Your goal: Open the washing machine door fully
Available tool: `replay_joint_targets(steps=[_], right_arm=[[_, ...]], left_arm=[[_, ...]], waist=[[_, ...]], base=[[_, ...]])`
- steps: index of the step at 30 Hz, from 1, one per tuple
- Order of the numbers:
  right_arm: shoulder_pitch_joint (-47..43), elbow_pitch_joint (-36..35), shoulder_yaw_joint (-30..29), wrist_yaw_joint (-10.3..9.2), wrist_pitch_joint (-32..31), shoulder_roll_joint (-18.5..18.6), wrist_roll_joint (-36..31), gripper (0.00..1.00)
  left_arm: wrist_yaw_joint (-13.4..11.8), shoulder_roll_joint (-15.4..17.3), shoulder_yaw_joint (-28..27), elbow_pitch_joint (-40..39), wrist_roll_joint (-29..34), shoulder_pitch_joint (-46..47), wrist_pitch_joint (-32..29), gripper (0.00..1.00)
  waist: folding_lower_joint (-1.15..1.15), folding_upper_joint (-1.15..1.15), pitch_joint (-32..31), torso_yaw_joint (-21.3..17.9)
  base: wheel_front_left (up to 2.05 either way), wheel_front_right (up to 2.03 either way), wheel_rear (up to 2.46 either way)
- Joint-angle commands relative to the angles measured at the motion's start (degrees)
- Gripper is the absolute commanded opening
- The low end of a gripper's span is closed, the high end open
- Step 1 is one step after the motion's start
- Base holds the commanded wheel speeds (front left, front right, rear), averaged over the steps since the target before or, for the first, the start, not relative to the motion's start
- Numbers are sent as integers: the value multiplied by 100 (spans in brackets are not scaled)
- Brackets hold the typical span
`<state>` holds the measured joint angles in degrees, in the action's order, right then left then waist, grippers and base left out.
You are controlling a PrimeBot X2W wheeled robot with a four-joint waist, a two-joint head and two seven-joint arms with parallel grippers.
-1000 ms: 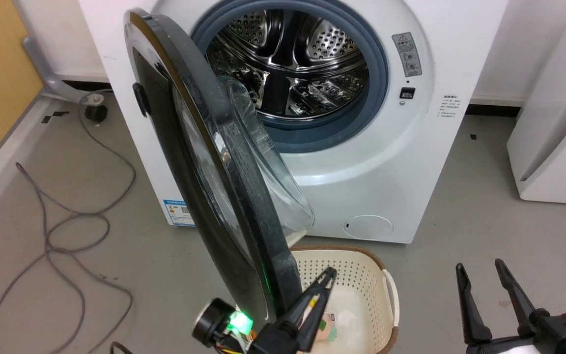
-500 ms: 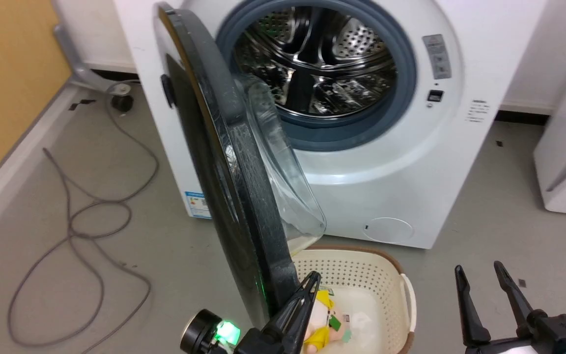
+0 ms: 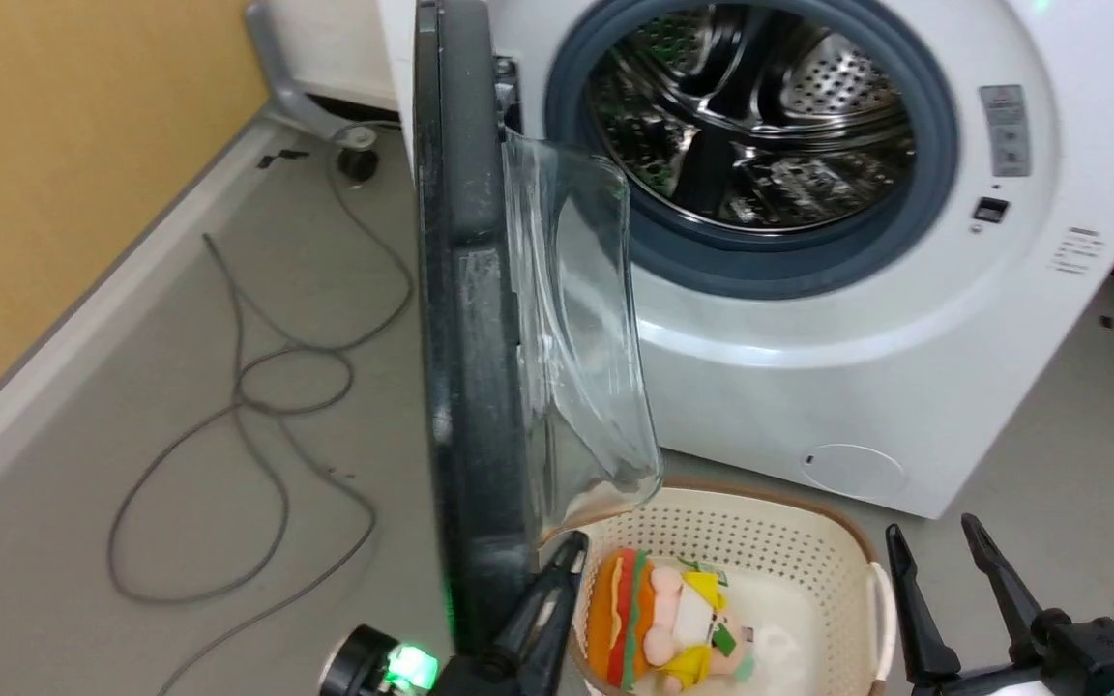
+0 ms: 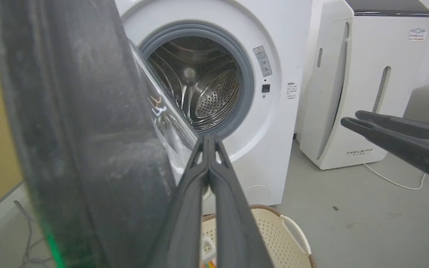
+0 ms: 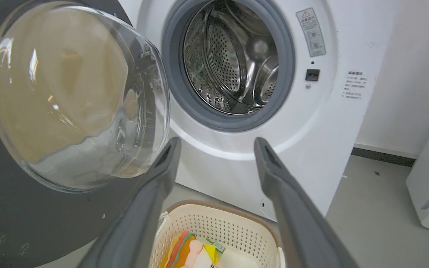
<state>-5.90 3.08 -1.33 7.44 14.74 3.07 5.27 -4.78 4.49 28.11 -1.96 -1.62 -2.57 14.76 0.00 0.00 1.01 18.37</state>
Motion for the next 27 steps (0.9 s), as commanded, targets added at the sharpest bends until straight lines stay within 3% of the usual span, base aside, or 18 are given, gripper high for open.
replay_joint_targets(steps=[1,13,27], right_arm=[[-8,0,-5,5,26,-19,5,100],[47,-31,-40,5,26,-19,-33,100],[206,-62,-62,5,26,-19,-162,100]], left_arm=[[-76,65,-130,-7,15,-79,24,0],[-342,237,-747,1,-41,-193,24,0],[-709,554,-2443,173,-341,7,24,0]], waist=[[0,0,39,130],[0,0,215,462],[0,0,596,472]], base=[[0,0,0],[0,0,0],[0,0,0]])
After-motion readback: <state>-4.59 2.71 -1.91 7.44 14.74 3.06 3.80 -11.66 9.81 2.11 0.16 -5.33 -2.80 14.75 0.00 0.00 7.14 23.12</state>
